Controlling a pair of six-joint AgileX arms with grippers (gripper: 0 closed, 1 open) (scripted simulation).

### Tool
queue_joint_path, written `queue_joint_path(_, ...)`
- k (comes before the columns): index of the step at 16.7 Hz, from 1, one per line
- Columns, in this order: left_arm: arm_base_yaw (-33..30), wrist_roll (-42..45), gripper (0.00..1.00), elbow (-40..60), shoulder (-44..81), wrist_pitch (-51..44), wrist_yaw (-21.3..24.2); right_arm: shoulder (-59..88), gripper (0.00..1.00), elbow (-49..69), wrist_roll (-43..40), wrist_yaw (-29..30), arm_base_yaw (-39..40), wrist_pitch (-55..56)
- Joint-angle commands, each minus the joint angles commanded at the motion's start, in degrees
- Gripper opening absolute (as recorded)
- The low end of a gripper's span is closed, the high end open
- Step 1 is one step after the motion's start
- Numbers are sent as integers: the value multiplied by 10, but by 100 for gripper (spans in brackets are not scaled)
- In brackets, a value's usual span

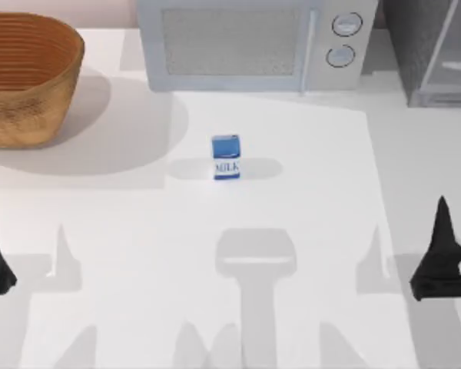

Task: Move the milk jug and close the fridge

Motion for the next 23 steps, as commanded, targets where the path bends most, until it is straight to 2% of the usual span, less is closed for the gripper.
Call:
queue_joint_path(5,0,0,100,0,0,0,0,5,100,3,0,-2,-1,2)
queue_joint_path(9,0,0,100,0,0,0,0,90,100,63,0,-6,7,45)
queue_joint_path(13,0,0,100,0,0,0,0,267,100,168,-3,-12,12,116)
queue_joint_path(23,0,0,100,0,0,0,0,823,100,491,-5,-44,-1,319)
